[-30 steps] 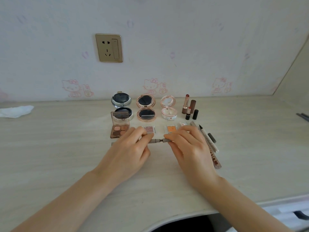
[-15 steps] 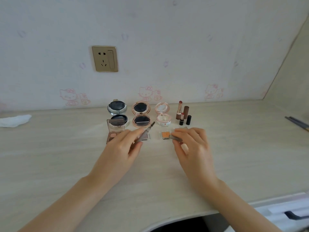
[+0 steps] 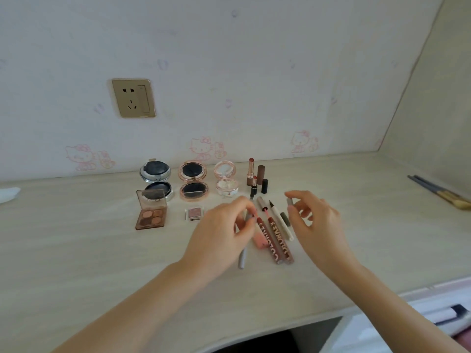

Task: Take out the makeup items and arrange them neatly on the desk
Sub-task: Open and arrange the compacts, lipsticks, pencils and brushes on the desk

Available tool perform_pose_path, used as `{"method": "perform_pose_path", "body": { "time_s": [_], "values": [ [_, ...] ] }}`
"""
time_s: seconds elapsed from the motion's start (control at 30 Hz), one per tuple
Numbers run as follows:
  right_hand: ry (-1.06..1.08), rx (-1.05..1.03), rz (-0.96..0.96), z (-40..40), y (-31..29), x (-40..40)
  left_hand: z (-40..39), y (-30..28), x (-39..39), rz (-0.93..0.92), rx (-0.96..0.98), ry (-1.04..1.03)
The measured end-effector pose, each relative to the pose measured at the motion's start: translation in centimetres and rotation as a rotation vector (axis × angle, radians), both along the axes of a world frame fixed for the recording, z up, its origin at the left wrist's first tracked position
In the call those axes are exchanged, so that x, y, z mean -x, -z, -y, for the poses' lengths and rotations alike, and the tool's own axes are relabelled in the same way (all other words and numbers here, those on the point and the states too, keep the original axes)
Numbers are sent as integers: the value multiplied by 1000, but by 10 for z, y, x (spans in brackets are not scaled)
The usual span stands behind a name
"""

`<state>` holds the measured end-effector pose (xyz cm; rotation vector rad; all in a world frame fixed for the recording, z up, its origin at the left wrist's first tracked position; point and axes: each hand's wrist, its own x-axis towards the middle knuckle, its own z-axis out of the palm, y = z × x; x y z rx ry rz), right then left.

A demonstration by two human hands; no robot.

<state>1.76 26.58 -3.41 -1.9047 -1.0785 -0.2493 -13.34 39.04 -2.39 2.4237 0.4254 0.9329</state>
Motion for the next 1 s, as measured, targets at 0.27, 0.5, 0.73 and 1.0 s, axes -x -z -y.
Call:
{"method": "perform_pose_path", "body": {
  "time_s": [0.27, 0.5, 0.73, 1.0],
  "values": [
    [90, 142, -39, 33, 21, -50, 35, 4, -67, -118, 4, 19],
    [68, 288, 59, 51, 31, -66, 59, 14, -113, -251, -268, -28],
    [67, 339, 162, 52, 34, -65, 62, 23, -127, -325, -369, -39],
    [81, 385, 172, 51, 34, -65, 60, 23, -123, -377, -431, -39]
  ]
}}
